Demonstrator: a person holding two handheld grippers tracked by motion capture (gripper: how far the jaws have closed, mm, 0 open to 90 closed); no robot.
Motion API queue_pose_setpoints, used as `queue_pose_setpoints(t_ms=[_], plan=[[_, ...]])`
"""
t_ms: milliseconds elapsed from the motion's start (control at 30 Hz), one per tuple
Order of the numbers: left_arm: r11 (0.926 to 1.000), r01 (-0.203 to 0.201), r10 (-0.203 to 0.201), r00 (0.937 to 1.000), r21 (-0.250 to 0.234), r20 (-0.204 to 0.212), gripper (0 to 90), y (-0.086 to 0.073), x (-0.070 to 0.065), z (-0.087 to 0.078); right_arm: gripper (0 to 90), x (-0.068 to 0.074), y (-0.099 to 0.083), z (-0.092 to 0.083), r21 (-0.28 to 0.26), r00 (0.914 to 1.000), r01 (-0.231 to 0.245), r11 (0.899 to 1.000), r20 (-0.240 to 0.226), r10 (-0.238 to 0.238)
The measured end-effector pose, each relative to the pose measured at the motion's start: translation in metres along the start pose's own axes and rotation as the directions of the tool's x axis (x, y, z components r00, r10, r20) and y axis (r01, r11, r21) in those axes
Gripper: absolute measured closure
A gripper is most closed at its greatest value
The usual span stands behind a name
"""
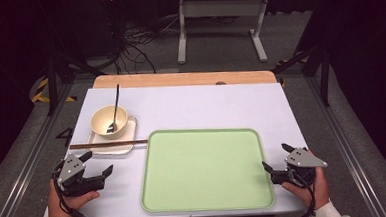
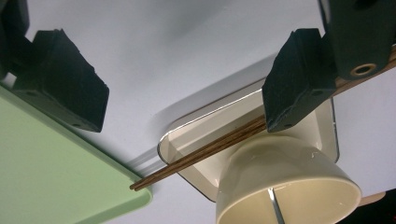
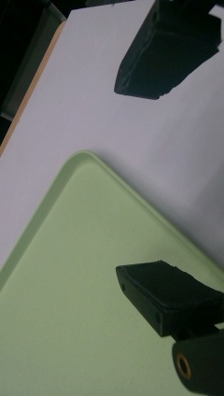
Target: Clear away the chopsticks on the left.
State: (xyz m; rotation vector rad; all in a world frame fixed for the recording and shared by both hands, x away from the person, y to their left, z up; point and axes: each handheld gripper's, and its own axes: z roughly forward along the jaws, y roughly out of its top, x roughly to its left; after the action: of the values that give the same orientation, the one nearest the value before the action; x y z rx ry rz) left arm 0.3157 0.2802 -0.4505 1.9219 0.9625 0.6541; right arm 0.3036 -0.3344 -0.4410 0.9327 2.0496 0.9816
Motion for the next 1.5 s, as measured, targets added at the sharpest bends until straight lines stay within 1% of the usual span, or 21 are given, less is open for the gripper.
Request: queue_pose_setpoints(t_ms=[33, 133, 167, 200, 233, 267, 333, 400, 433, 500, 533, 667, 700, 800, 900, 933, 1067, 1167, 1333, 1400, 1500], plan=[[1.0000, 0.004, -0.004, 1.0000, -0.002, 0.005, 15.6, 0.000, 0.000, 0.000, 11.8, 0.000, 0.000, 0.000, 0.000, 1.0000, 0.000, 1.000, 0.000, 0.000], [1.0000, -0.007, 0.007, 1.0000, 0.003, 0.000, 17.3, -0.001, 0.001, -0.001, 11.7, 0.001, 0.002, -0.001, -0.007, 1.0000, 0.005, 1.000, 0.000, -0.005], [1.0000, -0.003, 0.003, 0.9999, 0.005, 0.011, 18.3, -0.001, 0.001, -0.001, 11.7, 0.001, 0.003, 0.000, -0.010, 1.0000, 0.007, 1.000, 0.001, -0.007], [0.9997, -0.015, 0.015, 0.9999, 0.017, 0.006, 18.6, -0.002, 0.001, -0.001, 11.7, 0.001, 0.003, 0.000, -0.012, 1.0000, 0.010, 1.000, 0.001, -0.009], [0.9997, -0.019, 0.019, 0.9998, 0.017, 0.004, 19.0, -0.002, 0.002, -0.002, 11.7, 0.002, 0.004, 0.002, -0.010, 0.9999, 0.013, 1.000, 0.003, -0.013], [0.9998, -0.014, 0.014, 0.9998, 0.012, 0.015, 22.5, -0.002, 0.002, -0.002, 11.7, 0.002, 0.004, 0.004, 0.002, 0.9998, 0.021, 1.000, 0.001, -0.021], [0.9996, -0.024, 0.024, 0.9994, 0.017, 0.027, 22.8, -0.004, 0.003, -0.003, 11.7, 0.002, 0.004, 0.004, 0.003, 0.9998, 0.020, 1.000, -0.002, -0.020], [0.9991, -0.034, 0.033, 0.9989, 0.027, 0.032, 25.9, -0.005, 0.004, -0.004, 11.7, 0.002, 0.006, 0.005, -0.001, 0.9997, 0.025, 1.000, 0.001, -0.025], [0.9991, -0.034, 0.033, 0.9988, 0.024, 0.037, 28.9, -0.005, 0.004, -0.005, 11.6, 0.003, 0.007, 0.007, -0.002, 0.9996, 0.029, 1.000, 0.001, -0.029], [0.9995, -0.023, 0.022, 0.9992, 0.020, 0.033, 29.8, -0.004, 0.005, -0.006, 11.6, 0.003, 0.007, 0.008, 0.002, 0.9996, 0.029, 1.000, -0.001, -0.029], [0.9992, -0.031, 0.030, 0.9992, 0.026, 0.027, 30.9, -0.003, 0.005, -0.006, 11.7, 0.003, 0.007, 0.009, 0.005, 0.9995, 0.030, 1.000, -0.004, -0.030], [0.9965, -0.072, 0.071, 0.9970, 0.043, 0.032, 34.6, 0.005, 0.010, -0.002, 11.7, 0.003, 0.009, 0.011, 0.003, 0.9994, 0.035, 0.999, -0.008, -0.035], [0.9964, -0.074, 0.072, 0.9962, 0.041, 0.049, 37.1, 0.008, 0.013, -0.001, 11.7, 0.004, 0.009, 0.012, 0.005, 0.9992, 0.039, 0.999, -0.010, -0.039], [0.9944, -0.097, 0.095, 0.9944, 0.043, 0.047, 42.1, 0.014, 0.017, 0.001, 11.7, 0.004, 0.010, 0.014, 0.008, 0.9990, 0.042, 0.999, -0.013, -0.042], [0.9929, -0.110, 0.108, 0.9934, 0.047, 0.040, 48.5, 0.019, 0.022, 0.004, 11.7, 0.004, 0.009, 0.014, 0.012, 0.9991, 0.040, 0.999, -0.014, -0.040], [0.9919, -0.115, 0.113, 0.9928, 0.053, 0.040, 52.7, 0.020, 0.025, 0.005, 11.7, 0.004, 0.009, 0.014, 0.011, 0.9993, 0.036, 0.999, -0.010, -0.036], [0.9922, -0.110, 0.107, 0.9929, 0.059, 0.052, 65.0, 0.023, 0.033, 0.011, 11.7, 0.004, 0.009, 0.014, 0.016, 0.9993, 0.036, 0.999, -0.007, -0.035], [0.9897, -0.126, 0.122, 0.9907, 0.067, 0.059, 72.1, 0.026, 0.037, 0.015, 11.6, 0.004, 0.008, 0.015, 0.020, 0.9992, 0.040, 0.999, -0.003, -0.040], [0.9878, -0.128, 0.122, 0.9902, 0.089, 0.068, 74.7, 0.028, 0.045, 0.025, 11.6, 0.005, 0.009, 0.016, 0.025, 0.9989, 0.047, 0.999, -0.005, -0.047], [0.9877, -0.126, 0.118, 0.9897, 0.092, 0.080, 74.8, 0.026, 0.047, 0.028, 11.6, 0.006, 0.009, 0.016, 0.028, 0.9986, 0.053, 0.998, -0.006, -0.052], [0.9864, -0.125, 0.117, 0.9900, 0.106, 0.079, 73.2, 0.024, 0.050, 0.031, 11.6, 0.007, 0.010, 0.018, 0.030, 0.9982, 0.060, 0.998, -0.005, -0.060]])
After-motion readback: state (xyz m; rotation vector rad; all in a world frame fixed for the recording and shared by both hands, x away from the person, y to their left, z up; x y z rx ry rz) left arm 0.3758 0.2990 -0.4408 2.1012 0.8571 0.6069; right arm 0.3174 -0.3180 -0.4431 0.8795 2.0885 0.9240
